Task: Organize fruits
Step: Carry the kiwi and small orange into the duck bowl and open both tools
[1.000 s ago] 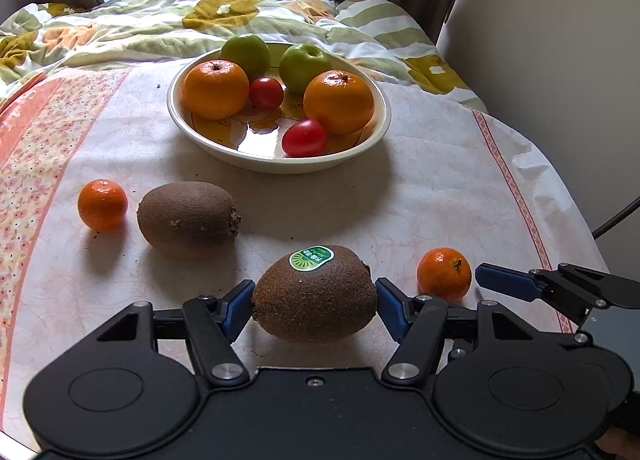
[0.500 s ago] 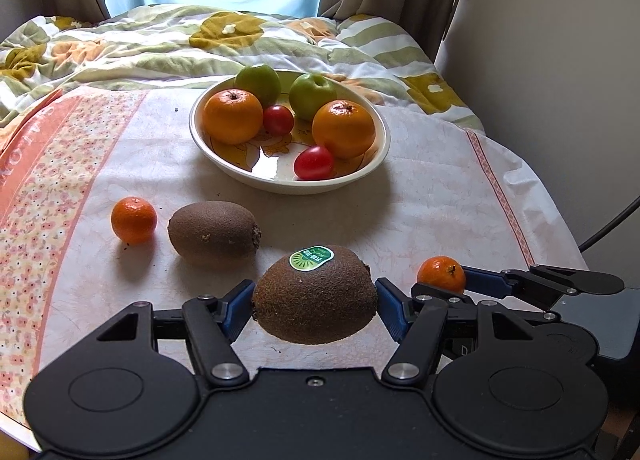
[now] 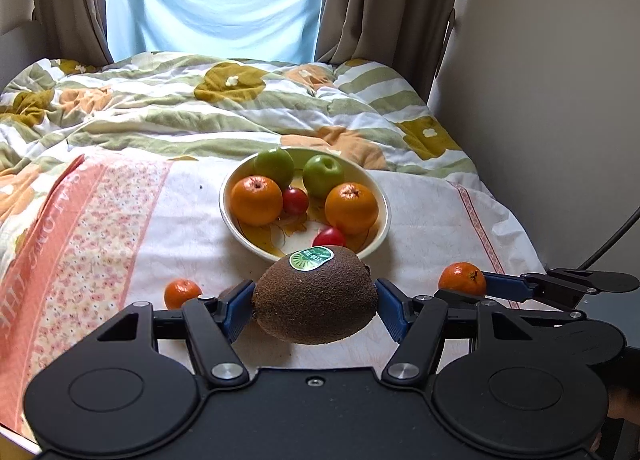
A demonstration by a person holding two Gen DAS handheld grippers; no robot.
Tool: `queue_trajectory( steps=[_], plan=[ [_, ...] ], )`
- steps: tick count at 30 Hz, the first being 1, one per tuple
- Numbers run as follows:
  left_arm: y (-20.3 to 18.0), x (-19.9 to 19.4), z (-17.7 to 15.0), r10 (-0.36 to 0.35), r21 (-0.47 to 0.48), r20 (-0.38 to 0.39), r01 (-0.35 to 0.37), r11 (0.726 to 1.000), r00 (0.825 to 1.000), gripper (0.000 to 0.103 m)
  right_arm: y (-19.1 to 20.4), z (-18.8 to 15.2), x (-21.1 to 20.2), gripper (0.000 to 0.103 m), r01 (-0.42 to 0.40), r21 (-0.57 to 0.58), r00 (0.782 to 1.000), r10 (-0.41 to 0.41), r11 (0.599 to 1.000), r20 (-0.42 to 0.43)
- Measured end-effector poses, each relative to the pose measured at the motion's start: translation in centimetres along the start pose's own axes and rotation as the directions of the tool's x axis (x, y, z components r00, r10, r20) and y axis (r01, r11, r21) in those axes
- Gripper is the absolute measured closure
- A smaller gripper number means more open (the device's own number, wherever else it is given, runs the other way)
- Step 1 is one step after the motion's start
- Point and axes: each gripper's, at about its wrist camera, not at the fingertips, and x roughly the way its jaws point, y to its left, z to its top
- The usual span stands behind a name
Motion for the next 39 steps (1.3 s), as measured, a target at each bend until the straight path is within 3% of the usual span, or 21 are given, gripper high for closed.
queue_trajectory(
  steps=[8, 16, 27, 35, 39],
  plan=[
    [2.6, 0.2, 4.1, -0.004, 0.053, 0.034, 0.002, 0.999, 0.999, 0.034, 1.6, 4.0, 0.4, 0.05, 0.004, 0.023, 1.0, -0.005, 1.0, 0.025],
    [4.3, 4.0, 7.0, -0.034, 0.157, 0.009, 0.032, 0.987, 0.999, 0.034, 2.6, 7.4, 3.7, 0.05, 0.026, 0.063, 1.0, -0.026, 0.998, 0.009],
    [4.0, 11.0, 6.6, -0.078, 0.371, -0.087, 0.105, 0.923, 0.993, 0.034, 2.2, 8.7, 8.9, 0.05, 0.082, 0.134, 0.995, -0.072, 0.988, -0.075],
    [3.0, 13.3, 5.1, -0.082, 0.477, -0.13, 0.135, 0.869, 0.988, 0.034, 1.4, 8.1, 10.5, 0.05, 0.117, 0.172, 0.988, -0.098, 0.978, -0.116],
    [2.6, 13.9, 4.8, -0.082, 0.496, -0.122, 0.132, 0.858, 0.989, 0.034, 1.2, 7.7, 10.6, 0.05, 0.129, 0.184, 0.987, -0.107, 0.974, -0.123]
  ],
)
